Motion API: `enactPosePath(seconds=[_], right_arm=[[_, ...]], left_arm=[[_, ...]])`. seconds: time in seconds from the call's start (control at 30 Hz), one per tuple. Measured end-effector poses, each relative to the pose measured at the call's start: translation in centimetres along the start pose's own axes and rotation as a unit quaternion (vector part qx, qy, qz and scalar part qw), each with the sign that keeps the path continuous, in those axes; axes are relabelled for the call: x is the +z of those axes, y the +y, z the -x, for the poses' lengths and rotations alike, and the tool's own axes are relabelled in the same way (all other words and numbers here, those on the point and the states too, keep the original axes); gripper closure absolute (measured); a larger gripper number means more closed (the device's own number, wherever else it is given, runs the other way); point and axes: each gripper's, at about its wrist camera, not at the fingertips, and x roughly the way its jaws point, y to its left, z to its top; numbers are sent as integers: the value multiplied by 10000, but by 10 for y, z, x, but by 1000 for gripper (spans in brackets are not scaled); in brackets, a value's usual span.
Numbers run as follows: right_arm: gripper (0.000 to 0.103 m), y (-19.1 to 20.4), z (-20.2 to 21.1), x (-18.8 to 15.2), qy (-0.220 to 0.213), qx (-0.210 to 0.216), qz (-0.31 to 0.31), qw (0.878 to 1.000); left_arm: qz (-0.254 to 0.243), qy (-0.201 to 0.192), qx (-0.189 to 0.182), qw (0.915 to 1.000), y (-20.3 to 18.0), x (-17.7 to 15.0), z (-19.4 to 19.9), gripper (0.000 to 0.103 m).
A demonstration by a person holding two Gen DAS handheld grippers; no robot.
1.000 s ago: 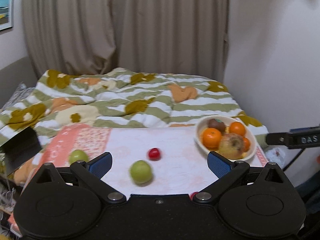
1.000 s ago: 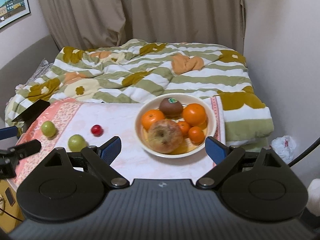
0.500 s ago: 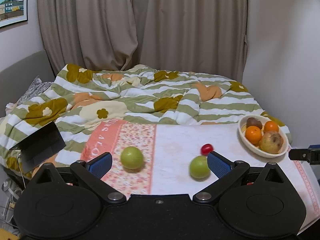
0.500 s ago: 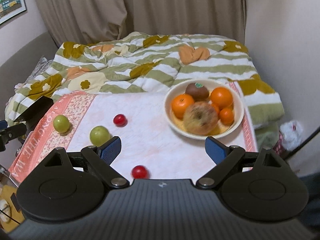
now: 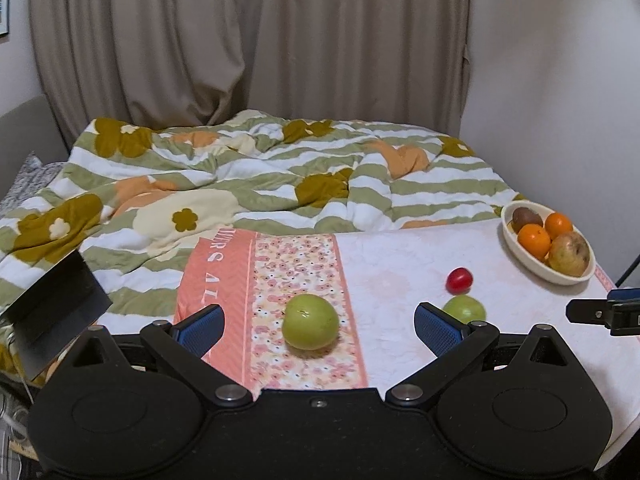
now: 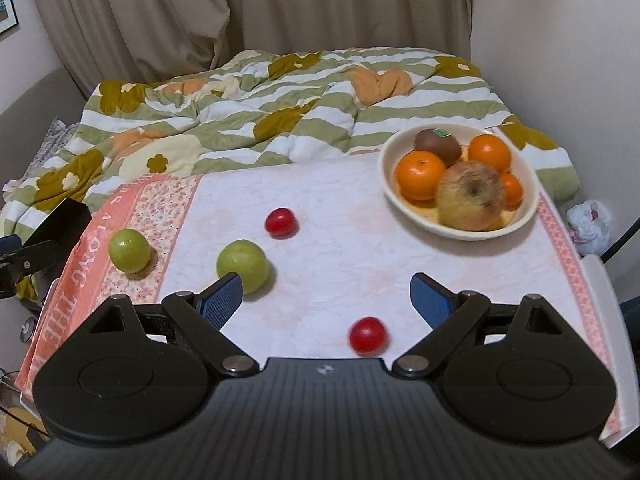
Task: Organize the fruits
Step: 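Withdraw both tools from the bowl toward the green fruits, then grasp a green fruit with the left tool while the right tool grasps another green fruit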
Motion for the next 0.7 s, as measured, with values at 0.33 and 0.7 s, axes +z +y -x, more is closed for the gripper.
enactPosePath(seconds=[0.33,0.7], right_arm=[[0,37,-50,-2,204,-100,167,9996],[0,49,-100,7,564,140,489,9971]], left_arm=[[-95,461,-184,9987,19,-3,-59,2],[227,964,-230,9948,17,-1,-109,19]])
